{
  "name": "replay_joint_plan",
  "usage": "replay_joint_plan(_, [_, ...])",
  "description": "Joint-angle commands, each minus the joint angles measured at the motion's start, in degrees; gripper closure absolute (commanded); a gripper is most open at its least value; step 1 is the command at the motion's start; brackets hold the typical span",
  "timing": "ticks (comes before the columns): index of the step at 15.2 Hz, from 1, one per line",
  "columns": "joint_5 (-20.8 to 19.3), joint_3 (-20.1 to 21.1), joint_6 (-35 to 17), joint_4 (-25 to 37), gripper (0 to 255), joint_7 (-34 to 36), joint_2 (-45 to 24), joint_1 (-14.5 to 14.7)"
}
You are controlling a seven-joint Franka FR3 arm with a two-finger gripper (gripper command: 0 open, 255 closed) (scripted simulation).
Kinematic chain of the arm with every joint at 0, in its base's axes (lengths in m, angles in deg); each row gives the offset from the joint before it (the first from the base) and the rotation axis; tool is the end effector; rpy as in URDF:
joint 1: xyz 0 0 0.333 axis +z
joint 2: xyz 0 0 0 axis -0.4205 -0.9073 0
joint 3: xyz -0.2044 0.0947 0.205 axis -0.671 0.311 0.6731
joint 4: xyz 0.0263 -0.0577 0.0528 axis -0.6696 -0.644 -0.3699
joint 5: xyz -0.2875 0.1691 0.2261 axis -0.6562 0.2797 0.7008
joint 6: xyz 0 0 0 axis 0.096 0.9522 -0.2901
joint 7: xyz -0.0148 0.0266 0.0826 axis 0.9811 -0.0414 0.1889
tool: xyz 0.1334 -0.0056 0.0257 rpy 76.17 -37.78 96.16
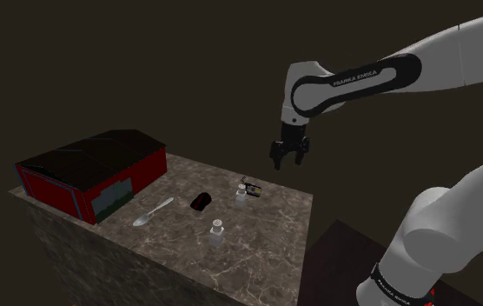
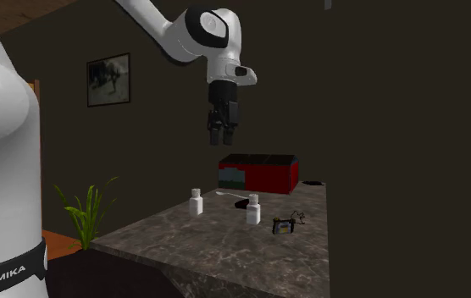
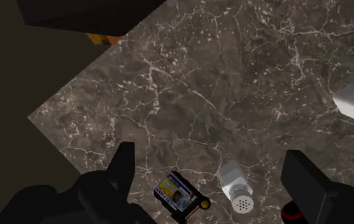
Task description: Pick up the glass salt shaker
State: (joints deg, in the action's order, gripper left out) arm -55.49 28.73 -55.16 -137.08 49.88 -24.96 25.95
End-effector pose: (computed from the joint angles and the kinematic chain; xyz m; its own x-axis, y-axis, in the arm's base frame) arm 0.4277 -0.0018 0.4002 0.9614 -0.2695 -0.0561 -0.2694 -0.9630 0.0110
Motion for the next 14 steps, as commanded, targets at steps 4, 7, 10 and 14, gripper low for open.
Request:
replay_joint_plan(4, [0.8,0.9,-7.9,4.0,0,2.2,-10.9,0.6])
replay_joint_plan(7, [1.0,1.3,-11.8,7.2,0,3.4,-17.5,0.8])
replay_joint_plan(10, [1.2,1.6,-15.0,11.1,0,4.6,-24.2,1.0])
replay_joint_plan(14, [1.2,1.9,-18.3,17.4,0,6.1,-33.0,1.3])
